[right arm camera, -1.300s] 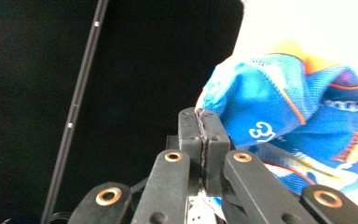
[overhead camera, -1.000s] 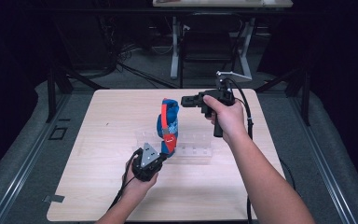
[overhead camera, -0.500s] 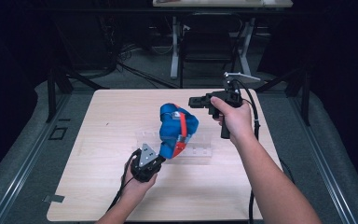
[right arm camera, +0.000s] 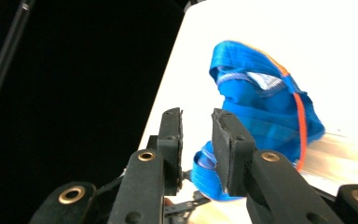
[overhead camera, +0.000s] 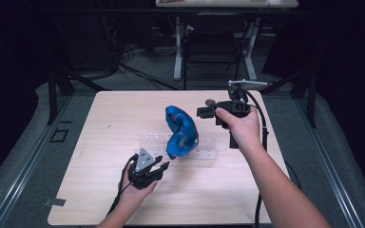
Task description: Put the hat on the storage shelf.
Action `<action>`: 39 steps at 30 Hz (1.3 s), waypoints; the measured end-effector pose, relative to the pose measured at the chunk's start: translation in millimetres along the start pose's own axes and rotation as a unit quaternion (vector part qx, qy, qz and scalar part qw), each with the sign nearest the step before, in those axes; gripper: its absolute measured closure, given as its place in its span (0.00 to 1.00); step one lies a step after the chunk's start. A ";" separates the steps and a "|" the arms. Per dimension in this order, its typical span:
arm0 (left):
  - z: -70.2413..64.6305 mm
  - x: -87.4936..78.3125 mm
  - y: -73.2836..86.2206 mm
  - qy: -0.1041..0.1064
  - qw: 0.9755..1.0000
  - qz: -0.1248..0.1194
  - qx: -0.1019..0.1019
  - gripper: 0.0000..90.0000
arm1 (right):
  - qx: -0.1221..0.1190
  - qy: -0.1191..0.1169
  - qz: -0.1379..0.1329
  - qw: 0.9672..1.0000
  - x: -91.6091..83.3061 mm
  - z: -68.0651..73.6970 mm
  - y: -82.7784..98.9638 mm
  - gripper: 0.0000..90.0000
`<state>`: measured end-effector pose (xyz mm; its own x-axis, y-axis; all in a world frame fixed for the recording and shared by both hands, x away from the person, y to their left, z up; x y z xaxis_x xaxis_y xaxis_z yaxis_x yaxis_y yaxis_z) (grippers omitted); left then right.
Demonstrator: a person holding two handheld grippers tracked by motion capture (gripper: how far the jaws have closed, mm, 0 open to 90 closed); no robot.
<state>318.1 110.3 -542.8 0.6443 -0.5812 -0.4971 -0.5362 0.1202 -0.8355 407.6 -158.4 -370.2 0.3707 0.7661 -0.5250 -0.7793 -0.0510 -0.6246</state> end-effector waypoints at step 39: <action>56.8 -41.6 41.5 -0.037 0.997 0.053 -0.040 0.52 | -0.123 0.205 0.116 0.964 9.6 -36.3 106.7 0.75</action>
<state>300.1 185.2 -570.1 0.6183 -0.5077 -0.6000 -0.6431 0.1119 -0.7575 346.3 -179.7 -462.9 0.4085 0.4015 -0.8197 -0.7403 -0.3795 -0.5549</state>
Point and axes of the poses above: each handheld gripper's, and its own axes: x roughly forward along the jaws, y roughly out of its underside, z roughly to its left, the point moved 2 cm from there along x, roughly forward along the jaws, and after that the axes turned 15 degrees about -x, right-handed, at the moved point
